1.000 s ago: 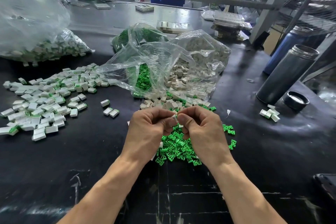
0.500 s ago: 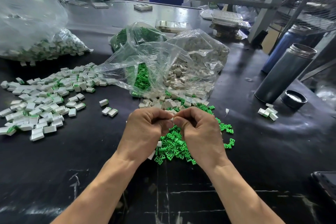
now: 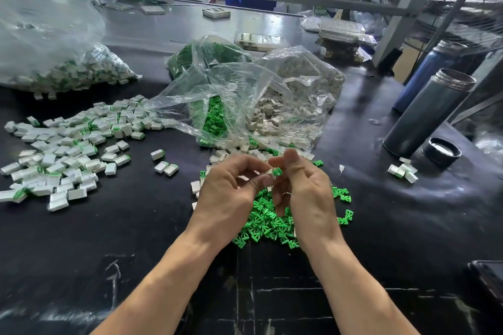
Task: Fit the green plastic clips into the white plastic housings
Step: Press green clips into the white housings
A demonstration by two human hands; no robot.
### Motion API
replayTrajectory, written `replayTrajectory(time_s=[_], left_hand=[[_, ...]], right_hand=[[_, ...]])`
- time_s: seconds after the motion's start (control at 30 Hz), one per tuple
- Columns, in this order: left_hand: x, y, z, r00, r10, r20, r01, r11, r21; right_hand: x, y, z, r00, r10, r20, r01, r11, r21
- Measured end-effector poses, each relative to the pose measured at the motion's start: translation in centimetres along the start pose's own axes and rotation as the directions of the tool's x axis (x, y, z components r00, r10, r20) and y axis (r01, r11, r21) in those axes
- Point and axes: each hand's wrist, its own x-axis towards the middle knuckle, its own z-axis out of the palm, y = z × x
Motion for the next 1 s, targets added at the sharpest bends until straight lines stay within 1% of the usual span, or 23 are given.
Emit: replayTrajectory(time_s=[0.07,0.13,0.23,0.33,0.43,0.5,0.57,0.63,0.7,0.8,0.9,1.0], left_hand=[[-0.1,-0.2,0.2,1.000,0.018,0.010,-0.019,0.996,0.086],[-0.3,-0.2,0.3,1.000,0.028,0.010,-0.029,0.996,0.090],[-0.2,-0.1,0.5,0.999,0.029,0.024,-0.031,0.997,0.072],[-0.2,-0.2,0.6,0.998,0.023,0.056,-0.025,0.999,0.034],[-0.5,-0.4,0.9,0.996,0.032,0.088,-0.032,0.999,-0.007],[-0.5,-0.6,1.1,0.996,0.050,0.080,-0.049,0.999,-0.007],[-0.5,-0.7,1.1,0.995,0.070,0.077,-0.071,0.998,0.000],[-0.5,-0.6,1.0,0.993,0.088,0.080,-0.087,0.996,-0.010],[-0.5,-0.6,1.0,0.992,0.093,0.083,-0.092,0.996,-0.014],[-0.5,-0.5,0.9,0.994,0.090,0.068,-0.089,0.996,-0.009],[-0.5,-0.5,0.9,0.995,0.081,0.063,-0.080,0.997,-0.014],[-0.5,-0.5,0.9,0.995,0.085,0.059,-0.085,0.996,0.000]], right_hand=[[-0.1,0.2,0.1,0.997,0.074,0.008,-0.073,0.995,-0.068],[-0.3,0.1,0.3,0.993,0.116,0.028,-0.111,0.984,-0.141],[-0.3,0.3,0.7,0.990,0.134,0.049,-0.127,0.984,-0.123],[-0.1,0.7,1.0,0.994,0.108,0.023,-0.105,0.990,-0.094],[0.2,1.2,1.4,0.993,0.101,-0.055,-0.102,0.994,-0.027],[0.3,1.6,1.5,0.992,0.070,-0.100,-0.077,0.995,-0.062],[0.2,1.7,1.6,0.992,0.001,-0.127,-0.016,0.993,-0.115],[-0.1,1.6,1.7,0.990,-0.041,-0.137,0.023,0.991,-0.131],[-0.1,1.6,1.8,0.989,-0.053,-0.136,0.037,0.992,-0.120],[0.1,1.8,1.9,0.991,-0.023,-0.131,0.010,0.995,-0.099],[0.2,2.0,1.9,0.997,-0.018,-0.075,0.012,0.996,-0.088],[0.4,2.2,1.7,0.996,-0.016,-0.083,0.010,0.998,-0.068]])
